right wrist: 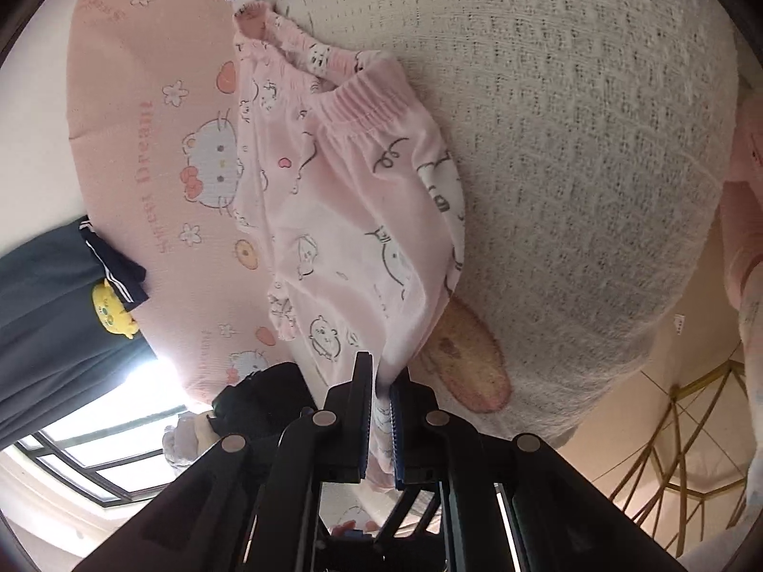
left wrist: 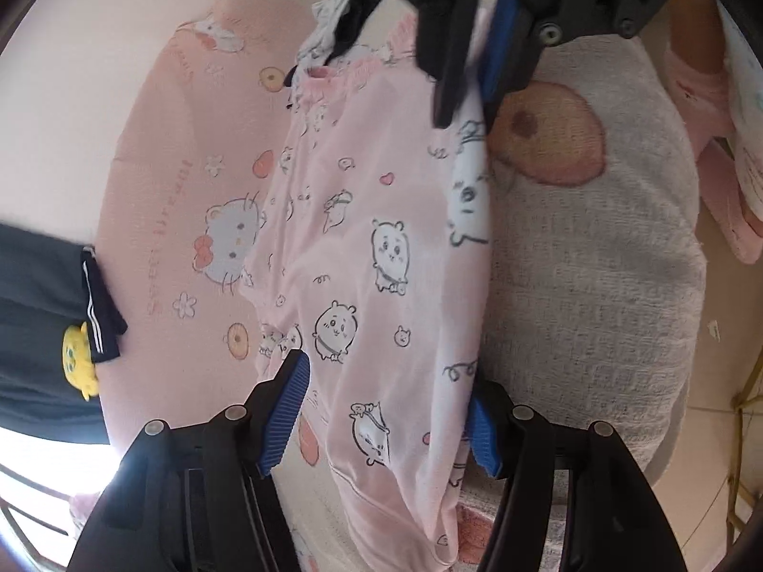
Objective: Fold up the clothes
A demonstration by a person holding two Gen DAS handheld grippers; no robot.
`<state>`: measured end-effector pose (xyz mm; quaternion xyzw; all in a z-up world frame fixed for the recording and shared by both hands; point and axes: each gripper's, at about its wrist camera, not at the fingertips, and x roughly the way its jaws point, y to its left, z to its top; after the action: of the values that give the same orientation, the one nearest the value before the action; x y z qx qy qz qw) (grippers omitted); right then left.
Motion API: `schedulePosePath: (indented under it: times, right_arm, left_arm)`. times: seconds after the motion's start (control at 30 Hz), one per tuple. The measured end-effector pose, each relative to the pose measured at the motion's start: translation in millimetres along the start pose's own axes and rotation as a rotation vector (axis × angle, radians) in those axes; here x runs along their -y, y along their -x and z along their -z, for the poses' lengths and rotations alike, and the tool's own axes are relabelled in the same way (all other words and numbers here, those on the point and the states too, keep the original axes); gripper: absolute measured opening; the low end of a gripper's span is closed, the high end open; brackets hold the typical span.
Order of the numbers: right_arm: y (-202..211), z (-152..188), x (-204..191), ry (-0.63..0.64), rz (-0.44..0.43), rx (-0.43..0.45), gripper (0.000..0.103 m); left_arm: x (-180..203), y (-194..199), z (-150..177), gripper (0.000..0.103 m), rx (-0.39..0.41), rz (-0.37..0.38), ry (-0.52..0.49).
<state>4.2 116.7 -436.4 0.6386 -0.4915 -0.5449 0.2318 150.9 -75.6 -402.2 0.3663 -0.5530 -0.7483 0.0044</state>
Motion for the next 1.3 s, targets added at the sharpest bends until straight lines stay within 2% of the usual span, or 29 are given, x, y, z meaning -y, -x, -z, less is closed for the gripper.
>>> schedulePosePath:
  times: [0.1, 0.17, 0.23, 0.3, 0.33, 0.37, 0.43, 0.47, 0.5, 0.57, 0.7, 0.9, 0.97, 1.17, 1.23, 1.3]
  right_arm:
    - [-0.6, -0.6, -8.2, 0.054, 0.058, -0.013, 0.006]
    - [-0.7, 1.3, -17.9, 0.121, 0.149, -0.009, 0.012]
    - [-0.2, 4.3, -28.0, 0.186, 0.216, -0.009, 0.038]
    - [-0.1, 7.5, -38.4, 0.238, 0.243, -0.026, 0.05]
    - [-0.1, 9.0, -43.6, 0.265, 0.257, -0.034, 0.05]
    - [0.1, 10.4, -49.6, 0.292, 0.27, -0.035, 0.051]
    - [2.2, 14.4, -63.7, 0.359, 0.313, -0.012, 0.058]
    - [4.1, 16.8, -70.7, 0.398, 0.34, 0.004, 0.068]
    - [3.6, 18.4, -80.6, 0.437, 0.367, 0.025, 0.07]
    - [5.4, 23.8, -97.7, 0.525, 0.415, 0.056, 0.07]
    - [-0.2, 34.6, -117.2, 0.751, 0.529, 0.022, 0.072]
    - [-16.9, 44.9, -133.6, 1.011, 0.694, -0.055, 0.073]
    - [-20.1, 46.3, -132.5, 1.091, 0.74, -0.072, 0.073]
    - [-27.2, 68.5, -120.4, 1.473, 0.959, -0.118, 0.073]
    - [-32.9, 75.2, -113.9, 1.576, 0.994, -0.124, 0.073]
    - [-37.1, 79.1, -110.1, 1.621, 0.993, -0.135, 0.073]
  left_arm:
    - [16.7, 3.1, 0.4, 0.056, 0.01, -0.08, -0.069]
    - [24.8, 3.1, -1.4, 0.052, 0.003, -0.118, -0.101]
    - [25.0, 3.9, 0.0, 0.042, -0.002, -0.088, -0.071]
    - [24.4, 6.7, 4.2, 0.027, 0.007, -0.042, -0.025]
    - [23.9, 7.1, 6.4, 0.02, 0.014, -0.014, -0.001]
    - [22.4, 3.7, 7.6, 0.009, 0.019, 0.019, 0.019]
    - [19.6, 0.6, 7.1, 0.006, 0.013, 0.039, 0.06]
    - [16.7, 0.4, 6.2, 0.006, 0.003, 0.05, 0.092]
    - [11.7, -0.2, 5.7, 0.005, -0.008, 0.072, 0.132]
    - [-1.7, -2.5, 6.2, 0.005, -0.024, 0.141, 0.23]
    - [-31.3, -10.6, 15.9, 0.006, -0.03, 0.321, 0.394]
    - [-52.0, -18.5, 27.1, 0.009, -0.04, 0.493, 0.516]
    - [-55.7, -21.0, 27.7, 0.009, -0.052, 0.525, 0.534]
    - [-74.0, -38.7, 36.6, 0.01, -0.101, 0.656, 0.677]
    - [-78.5, -45.7, 36.8, 0.01, -0.12, 0.674, 0.705]
    - [-76.9, -44.7, 34.2, 0.01, -0.134, 0.665, 0.697]
